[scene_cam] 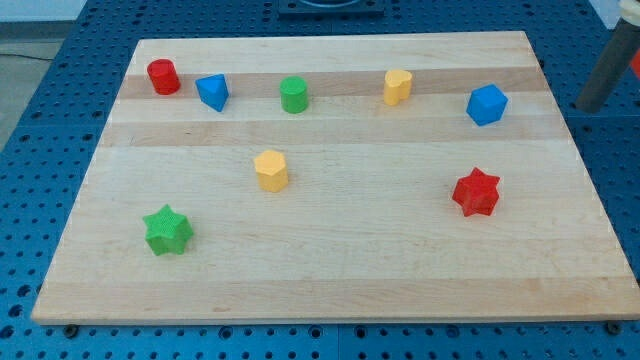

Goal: Move blue cube below green circle

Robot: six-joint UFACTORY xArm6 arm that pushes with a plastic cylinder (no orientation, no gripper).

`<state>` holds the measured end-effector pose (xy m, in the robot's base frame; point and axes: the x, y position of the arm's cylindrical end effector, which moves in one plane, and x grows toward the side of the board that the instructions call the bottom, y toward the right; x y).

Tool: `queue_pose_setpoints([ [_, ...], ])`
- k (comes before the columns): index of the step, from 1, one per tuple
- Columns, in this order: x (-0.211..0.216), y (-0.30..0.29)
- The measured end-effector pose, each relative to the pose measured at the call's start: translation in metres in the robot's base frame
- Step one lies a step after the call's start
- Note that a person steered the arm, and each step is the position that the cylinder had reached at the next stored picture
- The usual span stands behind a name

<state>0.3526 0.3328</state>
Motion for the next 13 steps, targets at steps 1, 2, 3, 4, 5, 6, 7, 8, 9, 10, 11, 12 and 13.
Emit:
queue_pose_setpoints([
  [1, 0.009, 0.0],
  [2, 0.02, 0.004],
  [3, 0.056, -0.013],
  [4, 0.026, -0.069],
  [5, 0.0, -0.073],
  [6, 0.0, -0.119],
  [7, 0.0, -0.119],
  [8, -0.001, -0.124],
  [9, -0.009, -0.16],
  [10, -0.016, -0.21],
  [11, 0.01, -0.225],
  [12, 0.012, -0.278],
  [13, 0.041, -0.262],
])
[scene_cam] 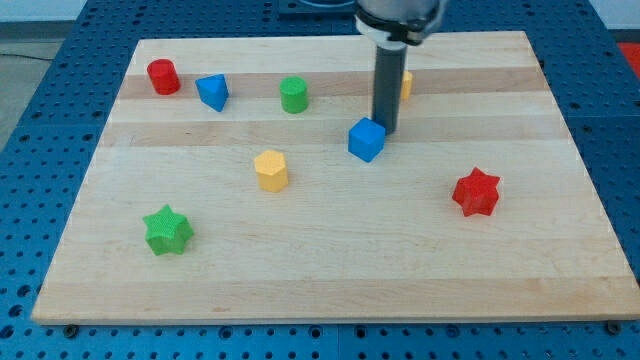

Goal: Move blue cube below green circle

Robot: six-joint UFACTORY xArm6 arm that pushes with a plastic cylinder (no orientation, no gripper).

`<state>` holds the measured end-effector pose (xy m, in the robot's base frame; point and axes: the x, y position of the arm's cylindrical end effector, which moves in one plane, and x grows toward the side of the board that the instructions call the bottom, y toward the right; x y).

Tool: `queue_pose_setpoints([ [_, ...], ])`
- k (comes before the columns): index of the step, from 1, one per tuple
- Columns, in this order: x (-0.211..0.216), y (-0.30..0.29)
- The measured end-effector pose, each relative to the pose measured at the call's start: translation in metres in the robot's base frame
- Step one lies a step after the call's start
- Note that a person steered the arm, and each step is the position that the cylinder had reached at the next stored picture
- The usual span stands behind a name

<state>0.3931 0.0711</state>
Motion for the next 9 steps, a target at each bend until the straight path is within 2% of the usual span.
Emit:
queue_pose_setpoints([
  [1, 0.025, -0.002],
  [3, 0.045, -0.072],
  [4, 0.08, -0.08],
  [5, 0.078, -0.096],
  [7, 0.015, -0.125],
  [9, 0.012, -0.089],
])
